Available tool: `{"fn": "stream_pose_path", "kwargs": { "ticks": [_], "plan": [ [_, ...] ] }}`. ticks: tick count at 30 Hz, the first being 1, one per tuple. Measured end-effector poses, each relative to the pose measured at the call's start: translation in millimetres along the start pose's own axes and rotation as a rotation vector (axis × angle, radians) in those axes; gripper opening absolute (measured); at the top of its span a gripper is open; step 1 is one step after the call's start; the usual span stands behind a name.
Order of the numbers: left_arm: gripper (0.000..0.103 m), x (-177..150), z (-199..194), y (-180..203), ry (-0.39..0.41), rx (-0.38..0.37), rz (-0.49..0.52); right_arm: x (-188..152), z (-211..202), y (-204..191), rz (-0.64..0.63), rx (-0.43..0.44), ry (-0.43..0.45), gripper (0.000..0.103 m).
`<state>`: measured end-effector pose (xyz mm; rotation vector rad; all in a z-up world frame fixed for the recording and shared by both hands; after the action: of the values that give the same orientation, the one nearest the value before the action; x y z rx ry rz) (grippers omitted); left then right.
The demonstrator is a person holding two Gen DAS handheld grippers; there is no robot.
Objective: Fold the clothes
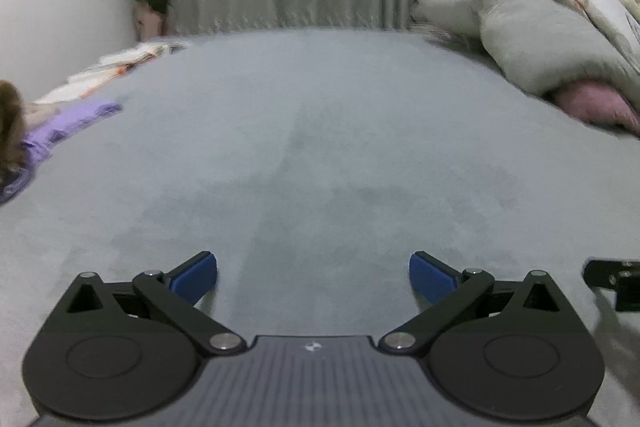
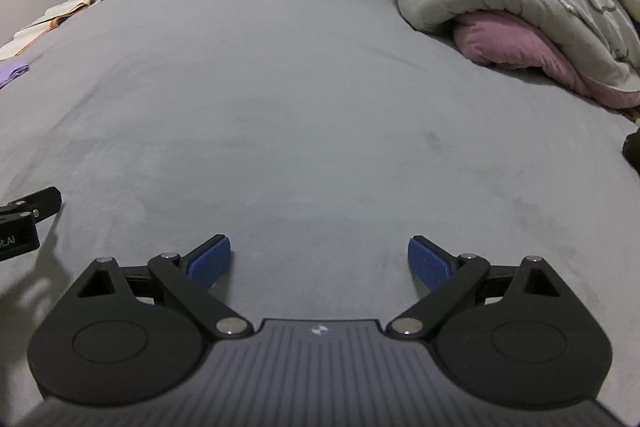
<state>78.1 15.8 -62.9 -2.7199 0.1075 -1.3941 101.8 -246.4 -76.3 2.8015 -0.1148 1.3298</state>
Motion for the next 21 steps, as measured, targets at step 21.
{"fn": "stream_pose_path", "kwargs": {
  "ticks": [21],
  "plan": [
    [0.103, -4.1, -2.5, 4.1, 0.014, -0.012, 0.036, 3.1, 25.9, 4.4, 0.039, -0.04, 0.06, 0.103]
  ]
}}
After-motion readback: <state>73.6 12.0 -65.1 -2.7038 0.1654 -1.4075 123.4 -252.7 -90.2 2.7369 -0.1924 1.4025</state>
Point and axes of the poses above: each gripper's, at about its wrist camera, not at the fingertips, and z roughly the way its jaws point, y to its right, x to its top, the point moved 9 cm from there along z, roughly the way its jaws point, and after that the axes turned 2 degrees about z, right-handed, at the moved point
